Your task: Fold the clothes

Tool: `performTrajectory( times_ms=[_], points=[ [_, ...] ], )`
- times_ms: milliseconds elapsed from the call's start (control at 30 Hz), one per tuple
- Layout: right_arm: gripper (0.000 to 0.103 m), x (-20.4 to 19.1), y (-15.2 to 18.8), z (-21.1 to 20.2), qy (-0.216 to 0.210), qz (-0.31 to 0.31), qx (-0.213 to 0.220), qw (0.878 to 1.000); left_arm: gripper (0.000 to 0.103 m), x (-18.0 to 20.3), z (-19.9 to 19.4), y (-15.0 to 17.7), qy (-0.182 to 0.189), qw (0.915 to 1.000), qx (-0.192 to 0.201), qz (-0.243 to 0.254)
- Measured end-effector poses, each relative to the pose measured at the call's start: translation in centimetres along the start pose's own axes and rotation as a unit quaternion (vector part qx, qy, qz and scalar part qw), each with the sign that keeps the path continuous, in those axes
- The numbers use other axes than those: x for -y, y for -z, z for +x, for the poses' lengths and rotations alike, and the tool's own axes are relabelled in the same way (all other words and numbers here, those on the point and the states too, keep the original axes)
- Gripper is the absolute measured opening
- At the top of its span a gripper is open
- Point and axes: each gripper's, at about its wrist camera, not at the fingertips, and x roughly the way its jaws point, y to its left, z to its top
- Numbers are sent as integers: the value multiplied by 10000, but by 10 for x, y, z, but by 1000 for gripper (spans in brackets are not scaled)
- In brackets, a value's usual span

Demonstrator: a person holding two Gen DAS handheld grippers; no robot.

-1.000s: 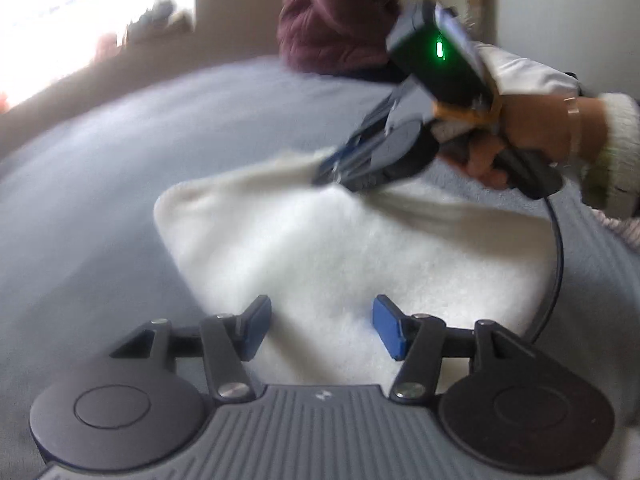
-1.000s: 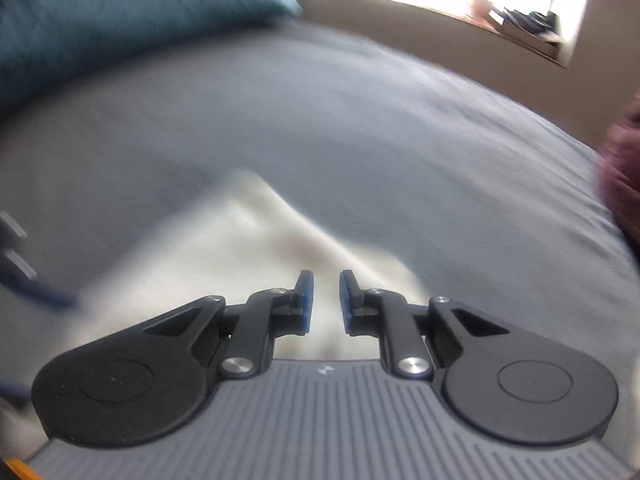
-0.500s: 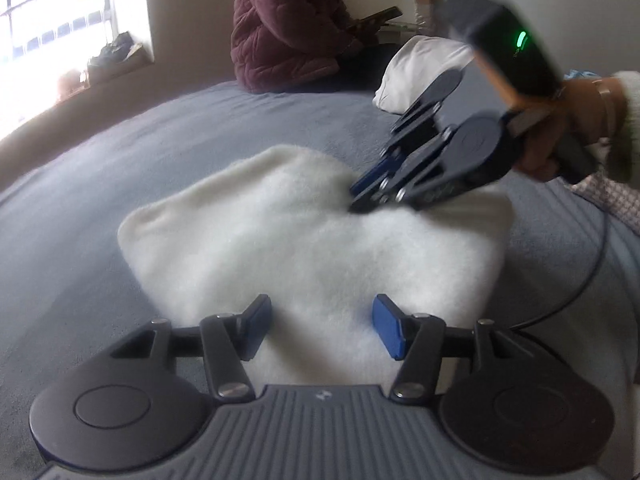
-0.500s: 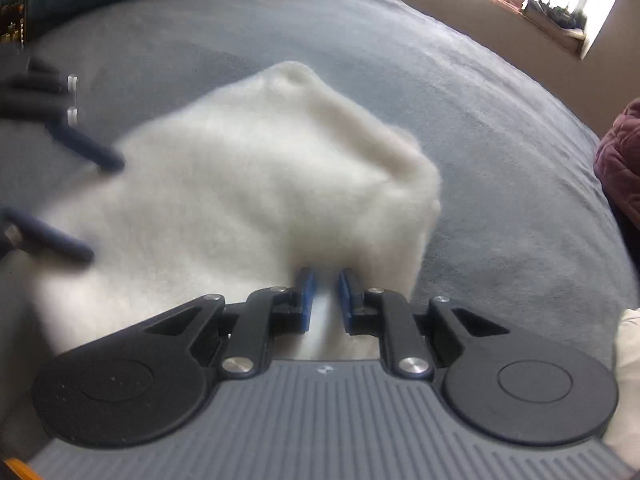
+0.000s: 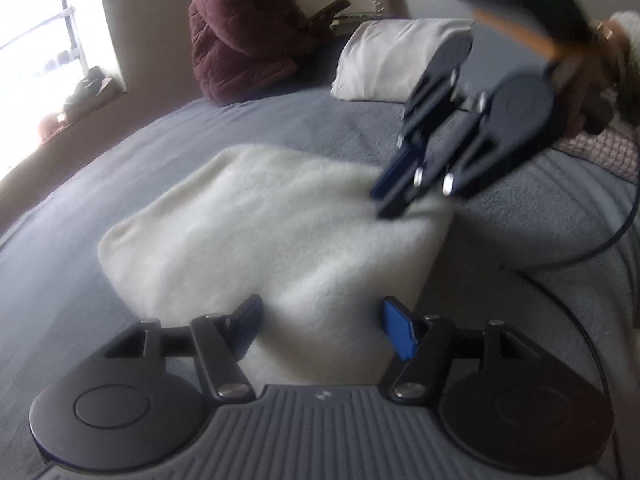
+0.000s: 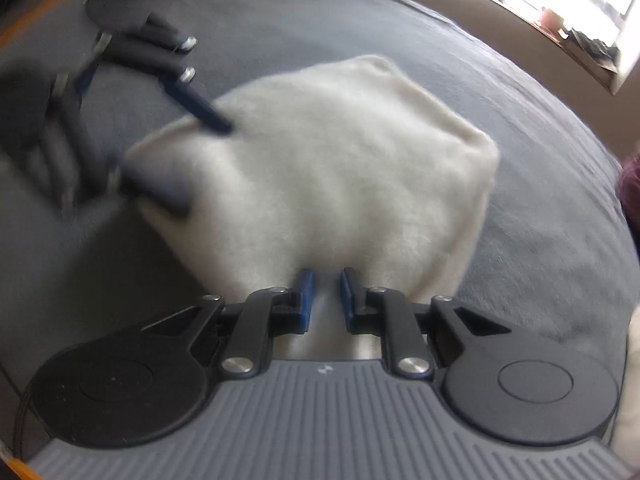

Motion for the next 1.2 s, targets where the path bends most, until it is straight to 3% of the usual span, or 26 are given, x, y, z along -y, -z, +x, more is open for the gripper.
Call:
performTrajectory(
  times_ms=[100,200,233,267,333,433,567,633,667,733,800,900,967,1067,1133,1200],
  points=[
    [15,-8,-13,-27,11,-132,159,9998,64,-5,-9,0,48,9998,-8,-170],
    [15,-24,-20,-44,-483,-422,406,9971,63,-6,-16,2,96,9993,-5,-348],
    [15,-29,-15,-33,-499,-522,266,9970,63,-6,-18,2,109,9993,0,-363],
    [15,-34,-5,-15,-279,-740,-80,9968,62,-6,-21,3,135,9992,-10,-380],
    [14,-41,21,7,73,-1235,-268,9920,62,-8,-31,5,183,9986,-26,-488],
    [14,-32,9,-8,10,-628,-250,9977,62,-12,-47,8,236,9973,24,-688],
    [14,-42,-21,-34,-123,-825,306,9960,61,-23,-61,9,170,9952,187,-950],
    [14,-48,-30,-34,-331,-803,583,9945,61,-29,-57,9,174,9930,61,-1170],
    [14,-52,-35,-34,-434,-791,721,9933,60,-31,-55,9,156,9916,-27,-1285],
    [14,-56,-27,-5,-433,-746,321,9958,60,-34,-50,10,117,9882,-204,-1515],
    [14,-61,-8,14,-200,-888,207,9956,59,-40,-51,13,120,9838,-280,-1767],
    [14,-57,-20,4,-148,-595,46,9981,59,-52,-54,18,29,9776,-326,-2080],
    [15,-61,-35,-8,-162,-652,181,9976,59,-61,-55,20,-107,9734,-315,-2265],
    [14,-73,-46,-20,-263,-665,726,9948,59,-77,-49,20,-375,9609,-482,-2702],
    [14,-74,-42,3,-321,-530,509,9968,59,-85,-46,19,-500,9534,-594,-2917],
    [14,-79,-24,23,-281,-493,465,9973,59,-88,-47,17,-674,9513,-622,-2942]
  ],
)
